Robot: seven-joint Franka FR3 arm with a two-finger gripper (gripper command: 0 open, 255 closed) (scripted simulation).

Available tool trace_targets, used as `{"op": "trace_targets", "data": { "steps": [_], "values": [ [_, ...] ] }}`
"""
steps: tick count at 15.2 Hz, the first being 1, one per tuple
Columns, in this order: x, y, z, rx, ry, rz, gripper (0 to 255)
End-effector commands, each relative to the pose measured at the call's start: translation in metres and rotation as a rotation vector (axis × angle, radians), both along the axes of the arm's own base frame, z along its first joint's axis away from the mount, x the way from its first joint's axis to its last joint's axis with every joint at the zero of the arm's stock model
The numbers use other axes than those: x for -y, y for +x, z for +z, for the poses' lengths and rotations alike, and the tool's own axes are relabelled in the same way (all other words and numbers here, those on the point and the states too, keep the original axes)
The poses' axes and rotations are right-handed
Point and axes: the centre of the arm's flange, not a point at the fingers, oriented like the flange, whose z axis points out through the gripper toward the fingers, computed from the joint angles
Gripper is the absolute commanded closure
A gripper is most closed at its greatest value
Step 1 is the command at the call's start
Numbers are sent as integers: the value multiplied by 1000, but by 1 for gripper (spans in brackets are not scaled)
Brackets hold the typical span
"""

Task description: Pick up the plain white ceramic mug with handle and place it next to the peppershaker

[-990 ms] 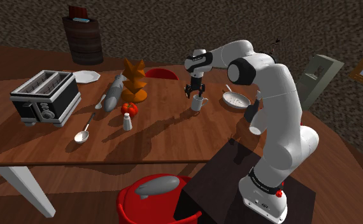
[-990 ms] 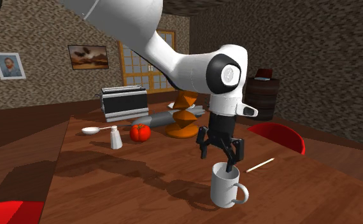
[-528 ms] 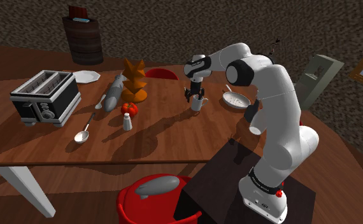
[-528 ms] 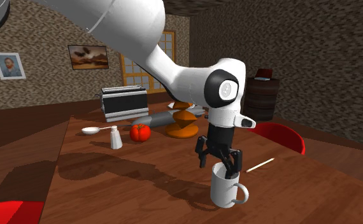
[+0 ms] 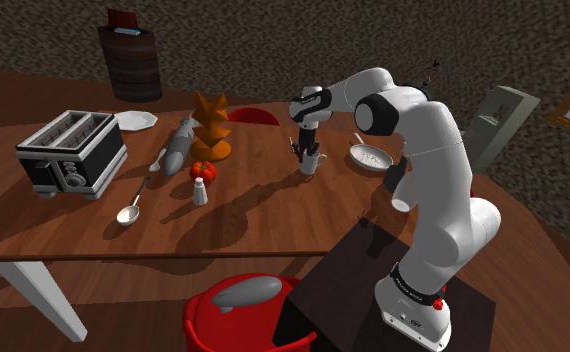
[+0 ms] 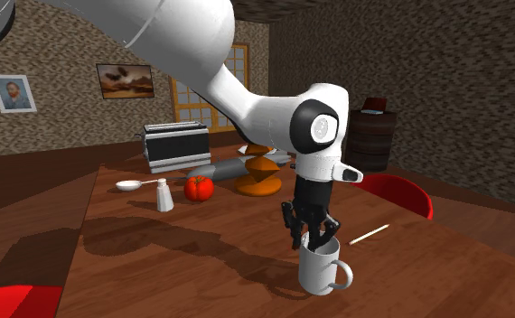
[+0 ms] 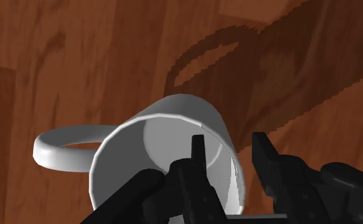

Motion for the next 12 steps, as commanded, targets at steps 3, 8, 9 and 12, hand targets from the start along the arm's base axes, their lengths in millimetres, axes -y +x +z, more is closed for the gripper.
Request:
{"op": "trace_targets", "data": {
  "steps": [3,8,9,12],
  "values": [
    [0,0,0,0,0,0,255],
    [0,0,0,0,0,0,255],
    [0,0,5,0,0,0,255],
    [0,0,21,0,0,0,255]
  ]
}}
